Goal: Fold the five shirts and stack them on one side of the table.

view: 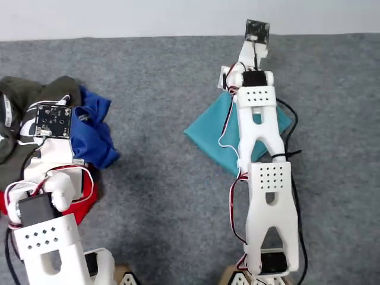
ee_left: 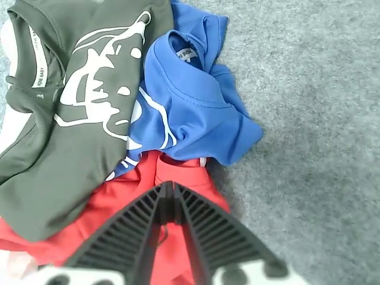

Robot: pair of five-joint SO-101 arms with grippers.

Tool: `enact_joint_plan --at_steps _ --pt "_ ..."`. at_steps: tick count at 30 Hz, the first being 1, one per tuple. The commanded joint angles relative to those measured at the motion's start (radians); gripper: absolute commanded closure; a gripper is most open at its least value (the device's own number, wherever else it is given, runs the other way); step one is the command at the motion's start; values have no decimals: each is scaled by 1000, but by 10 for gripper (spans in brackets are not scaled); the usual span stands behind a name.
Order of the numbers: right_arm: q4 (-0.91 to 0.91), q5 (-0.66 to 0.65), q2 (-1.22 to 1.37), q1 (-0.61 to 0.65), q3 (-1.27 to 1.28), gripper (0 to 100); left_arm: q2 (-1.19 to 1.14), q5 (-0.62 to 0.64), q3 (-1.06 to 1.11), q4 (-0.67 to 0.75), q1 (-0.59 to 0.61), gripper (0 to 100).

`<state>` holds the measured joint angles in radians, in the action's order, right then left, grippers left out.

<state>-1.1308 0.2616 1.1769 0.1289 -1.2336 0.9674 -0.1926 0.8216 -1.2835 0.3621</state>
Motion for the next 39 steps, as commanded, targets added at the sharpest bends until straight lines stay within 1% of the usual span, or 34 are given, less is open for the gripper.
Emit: enact_joint_plan --at_steps 1,4,6,14,18,19,23,27,30,32,37,39 --pt "58 -11 50 -27 -40 987 17 -8 -15 15 9 996" --pt "73 -11 77 -41 -48 987 17 -8 -15 15 8 996" --pt "30 -11 62 -38 -87 987 17 -8 -15 15 6 996" --pt "-231 -8 8 -2 -428 988 17 -8 -16 15 6 996" --pt "-403 -6 -48 10 -448 988 17 -8 -16 15 6 996" --pt "-456 8 -65 10 -448 988 17 -8 -16 15 6 996" --pt "-654 138 -125 -12 -448 988 17 -8 -16 14 6 996" --pt "-668 164 -173 -58 -414 988 17 -8 -15 14 6 996" --pt "-670 166 -219 -62 -390 987 17 -8 -15 14 6 996" --pt "-670 203 -260 -62 -339 983 17 -8 -15 14 5 996" --pt "-668 278 -404 -62 -64 979 17 -8 -15 14 5 996" --pt "-667 307 -478 -62 80 941 17 -8 -15 14 5 996"
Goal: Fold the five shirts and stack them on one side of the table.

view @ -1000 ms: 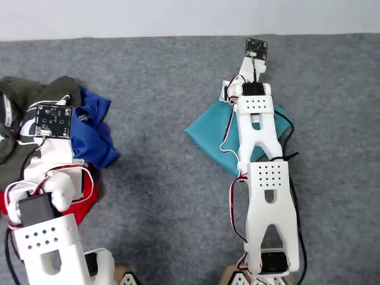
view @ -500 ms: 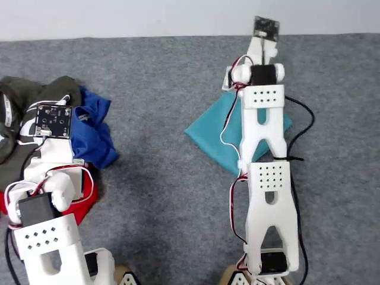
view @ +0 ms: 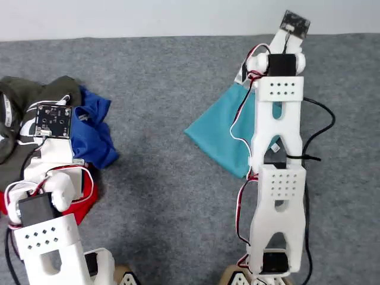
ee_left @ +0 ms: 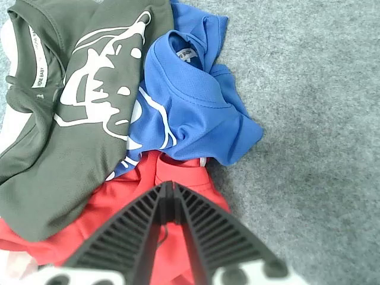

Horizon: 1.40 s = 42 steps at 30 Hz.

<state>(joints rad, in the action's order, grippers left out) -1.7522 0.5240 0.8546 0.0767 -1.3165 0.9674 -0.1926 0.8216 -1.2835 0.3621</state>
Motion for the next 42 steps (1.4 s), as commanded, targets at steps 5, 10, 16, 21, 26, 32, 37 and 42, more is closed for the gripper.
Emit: enact_joint_plan --at_steps 5,10,16,21,26,32,37,42 --pt "-41 127 -328 10 462 734 11 -8 -15 15 5 996" --pt "-1 175 -334 28 551 641 9 -8 -15 15 5 996" --pt "64 226 -186 24 552 641 9 -8 -15 15 5 996" --pt "73 241 -107 24 549 641 11 -8 -13 14 5 996" --pt "147 238 -42 25 549 641 14 -6 -10 14 5 996" --pt "239 235 28 25 549 641 14 -3 -8 14 5 996" --pt "289 233 68 30 549 641 14 -3 -7 14 5 996" --pt "302 233 85 31 549 646 14 -2 -7 14 5 996"
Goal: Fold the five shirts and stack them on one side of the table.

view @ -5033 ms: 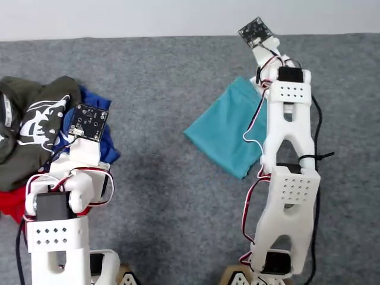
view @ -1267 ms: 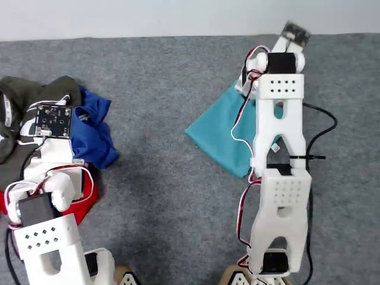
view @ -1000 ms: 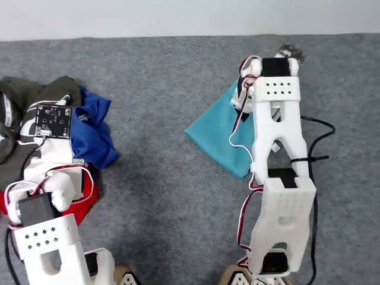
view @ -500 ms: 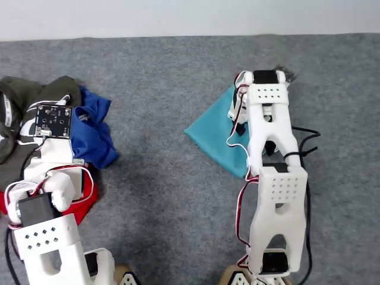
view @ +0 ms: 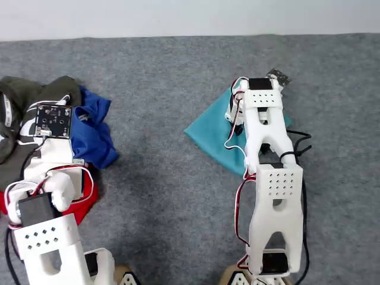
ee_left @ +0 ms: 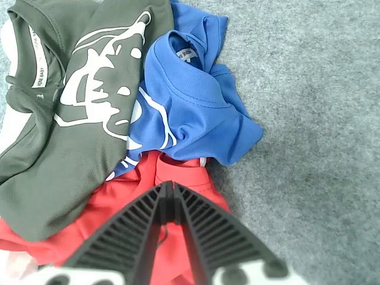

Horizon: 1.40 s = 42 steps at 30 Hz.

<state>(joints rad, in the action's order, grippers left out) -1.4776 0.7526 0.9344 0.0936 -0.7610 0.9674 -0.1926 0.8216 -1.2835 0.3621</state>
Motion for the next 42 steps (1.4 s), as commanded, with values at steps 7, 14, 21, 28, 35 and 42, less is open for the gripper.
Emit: enact_joint_plan --at_steps 7,14,21,28,35,42 --pt "27 5 22 7 -6 879 12 -2 -5 0 3 996" --pt "16 -64 16 1 -6 988 9 -2 -5 2 3 996" --pt "-45 -84 -48 -110 -6 988 11 -2 -5 2 3 996" --pt "-124 -265 -170 -275 -6 989 11 -2 -7 2 3 996" --pt "-165 -456 -242 -472 -6 989 15 -2 -8 2 2 996" --pt "-154 -695 -240 -677 -6 989 15 -2 -8 2 2 996"
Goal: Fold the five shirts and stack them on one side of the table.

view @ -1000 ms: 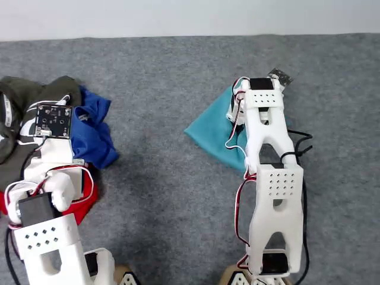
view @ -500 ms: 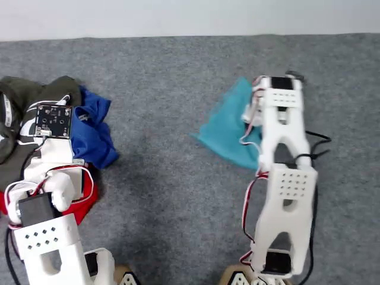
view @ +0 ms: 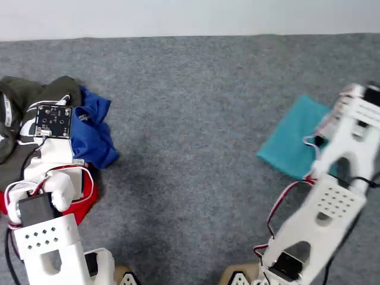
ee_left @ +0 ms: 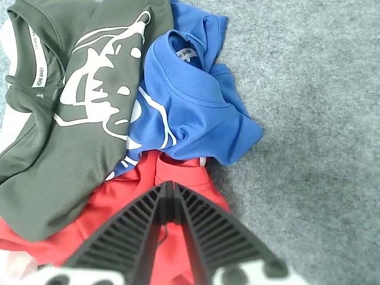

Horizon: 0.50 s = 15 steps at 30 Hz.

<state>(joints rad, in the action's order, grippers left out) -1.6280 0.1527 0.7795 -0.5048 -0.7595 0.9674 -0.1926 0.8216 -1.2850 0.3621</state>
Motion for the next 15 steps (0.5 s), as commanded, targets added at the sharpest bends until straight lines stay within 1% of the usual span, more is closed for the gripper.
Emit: enact_joint_plan --at_steps 1,6,11,15 --pt "-2 -127 -84 -105 -8 989 15 -2 -8 3 2 996" --pt "56 -275 -82 -219 -8 989 15 0 -7 2 2 996" --pt "171 -405 -82 -314 -8 988 15 0 -7 2 2 996" --pt "269 -493 -81 -363 -3 987 15 0 -7 2 2 996"
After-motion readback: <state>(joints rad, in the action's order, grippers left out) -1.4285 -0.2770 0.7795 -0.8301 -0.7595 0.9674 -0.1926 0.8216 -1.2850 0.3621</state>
